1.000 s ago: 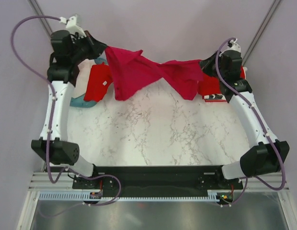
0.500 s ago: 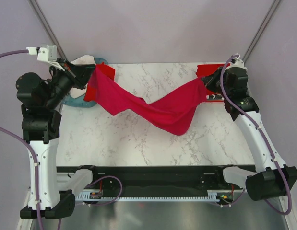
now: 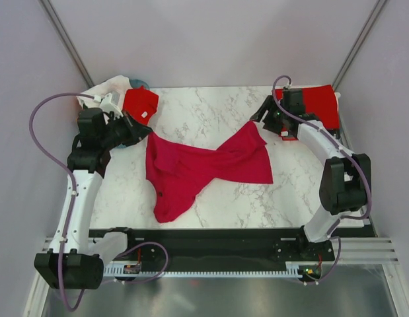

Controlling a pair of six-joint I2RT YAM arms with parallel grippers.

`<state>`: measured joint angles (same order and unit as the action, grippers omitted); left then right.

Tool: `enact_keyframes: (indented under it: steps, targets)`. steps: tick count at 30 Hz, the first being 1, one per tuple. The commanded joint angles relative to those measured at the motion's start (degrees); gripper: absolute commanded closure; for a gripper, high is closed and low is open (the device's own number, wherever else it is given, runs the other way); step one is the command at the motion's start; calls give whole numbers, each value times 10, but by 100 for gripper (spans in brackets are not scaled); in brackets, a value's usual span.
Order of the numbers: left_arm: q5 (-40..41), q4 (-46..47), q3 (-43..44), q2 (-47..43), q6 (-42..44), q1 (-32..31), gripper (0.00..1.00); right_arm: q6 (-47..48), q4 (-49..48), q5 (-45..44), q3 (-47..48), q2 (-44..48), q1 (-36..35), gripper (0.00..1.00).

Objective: Fold and stack the t-shirts
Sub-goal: Flatten the tshirt out

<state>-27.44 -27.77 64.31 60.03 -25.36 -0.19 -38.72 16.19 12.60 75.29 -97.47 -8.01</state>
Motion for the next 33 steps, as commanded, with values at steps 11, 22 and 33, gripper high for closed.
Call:
enact_keyframes:
  steps: [11, 22, 33]
  targets:
    - [5, 55, -10, -33, 11, 1, 98, 64, 0, -137, -270, 176, -34, 38]
    - [10, 55, -16, -31, 10, 1, 98, 44, 35, -237, -338, 177, -100, 51]
    - [16, 55, -33, -35, 13, 1, 98, 22, 31, -237, -354, 147, -125, 54]
